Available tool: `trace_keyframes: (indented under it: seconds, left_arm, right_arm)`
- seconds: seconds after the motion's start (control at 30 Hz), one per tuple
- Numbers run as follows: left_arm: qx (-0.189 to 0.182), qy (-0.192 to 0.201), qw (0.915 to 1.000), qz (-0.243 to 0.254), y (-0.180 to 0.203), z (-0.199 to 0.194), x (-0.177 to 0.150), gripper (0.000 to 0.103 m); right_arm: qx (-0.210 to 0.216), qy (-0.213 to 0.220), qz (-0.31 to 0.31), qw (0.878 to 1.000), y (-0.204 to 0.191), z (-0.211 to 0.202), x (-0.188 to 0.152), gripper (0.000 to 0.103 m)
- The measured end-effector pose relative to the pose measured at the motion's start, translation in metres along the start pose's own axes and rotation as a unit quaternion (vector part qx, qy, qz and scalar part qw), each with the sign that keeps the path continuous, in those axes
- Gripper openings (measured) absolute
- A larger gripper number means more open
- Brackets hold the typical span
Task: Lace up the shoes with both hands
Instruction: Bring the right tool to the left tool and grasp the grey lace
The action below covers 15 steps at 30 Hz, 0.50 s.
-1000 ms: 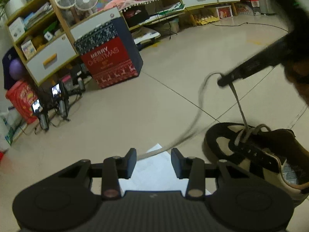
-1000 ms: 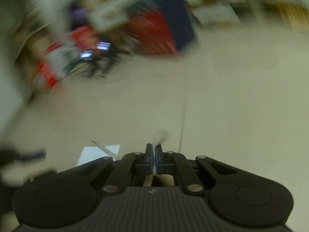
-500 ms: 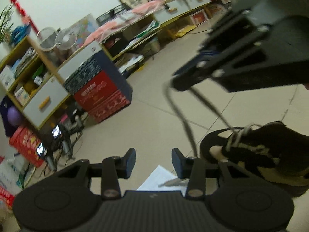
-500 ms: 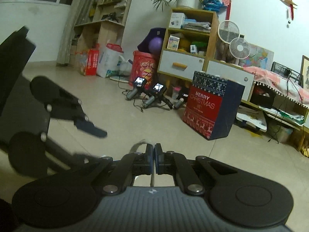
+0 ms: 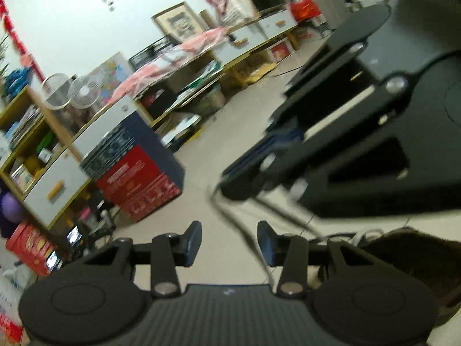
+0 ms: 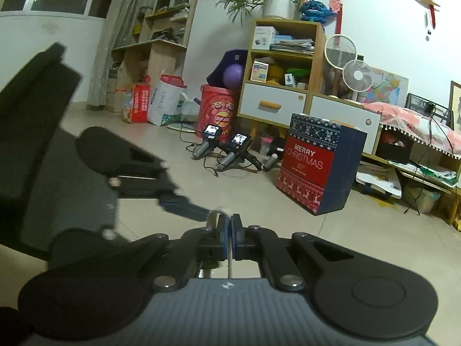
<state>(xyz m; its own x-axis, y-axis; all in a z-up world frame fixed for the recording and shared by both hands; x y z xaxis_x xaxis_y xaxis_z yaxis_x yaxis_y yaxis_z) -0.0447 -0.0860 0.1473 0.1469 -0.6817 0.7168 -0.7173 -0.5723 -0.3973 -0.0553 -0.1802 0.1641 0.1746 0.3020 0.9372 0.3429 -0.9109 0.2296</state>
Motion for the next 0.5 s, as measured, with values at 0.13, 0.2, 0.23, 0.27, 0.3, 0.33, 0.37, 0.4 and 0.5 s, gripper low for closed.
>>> trace_keyframes:
  seconds: [0.13,0.2,0.23,0.27,0.3,0.33,0.37,0.4,0.5]
  left_arm:
    - [-0.004,0.004,1.0000,0.003,0.007,0.005,0.004,0.010]
    - [0.022,0.000,0.9998,0.000,0.007,0.005,0.004,0.002]
    - [0.042,-0.005,0.9991,-0.005,0.005,0.005,0.003,0.002]
    - [0.062,-0.010,0.9980,-0.010,0.002,0.005,0.002,0.002]
    - [0.083,-0.014,0.9964,-0.014,0.000,0.005,0.000,0.002]
    - [0.108,-0.017,0.9939,-0.012,-0.002,0.003,0.000,0.002]
    - [0.134,-0.021,0.9908,0.003,-0.001,0.001,0.001,0.002]
    - [0.159,-0.025,0.9867,0.019,0.001,0.000,0.002,0.002]
    - [0.235,-0.035,0.9695,0.061,0.004,-0.004,0.001,0.003]
  right_arm:
    - [-0.002,0.001,0.001,1.000,-0.001,-0.003,-0.001,0.003]
    - [-0.008,0.002,0.005,1.000,0.001,-0.004,-0.002,0.003]
    - [-0.011,0.003,0.007,1.000,0.001,-0.005,-0.002,0.003]
    - [-0.015,0.003,0.011,1.000,0.003,-0.005,-0.002,0.003]
    - [-0.019,0.004,0.014,1.000,0.003,-0.005,-0.003,0.003]
    - [-0.022,0.003,0.016,1.000,0.003,-0.005,-0.004,0.003]
    - [-0.024,0.006,0.013,1.000,0.001,-0.006,-0.005,0.003]
    - [-0.026,0.010,0.008,1.000,-0.002,-0.007,-0.006,0.003]
    - [-0.022,0.020,-0.013,0.999,-0.014,-0.009,-0.006,0.003]
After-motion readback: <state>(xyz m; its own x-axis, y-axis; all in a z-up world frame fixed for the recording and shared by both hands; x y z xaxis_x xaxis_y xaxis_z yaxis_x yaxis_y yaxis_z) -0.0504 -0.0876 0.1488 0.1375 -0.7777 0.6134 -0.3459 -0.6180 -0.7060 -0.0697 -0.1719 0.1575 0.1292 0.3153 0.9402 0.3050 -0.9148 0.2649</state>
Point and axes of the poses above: each gripper's, at about its wrist camera, not at the fingertips, and z roughly the way its jaws point, y to its right, x to its top, the point moved 1 cm from there along z, roughly the way its jaws point, and after that the axes turned 15 degrees about -x, right-handed, at the moved point
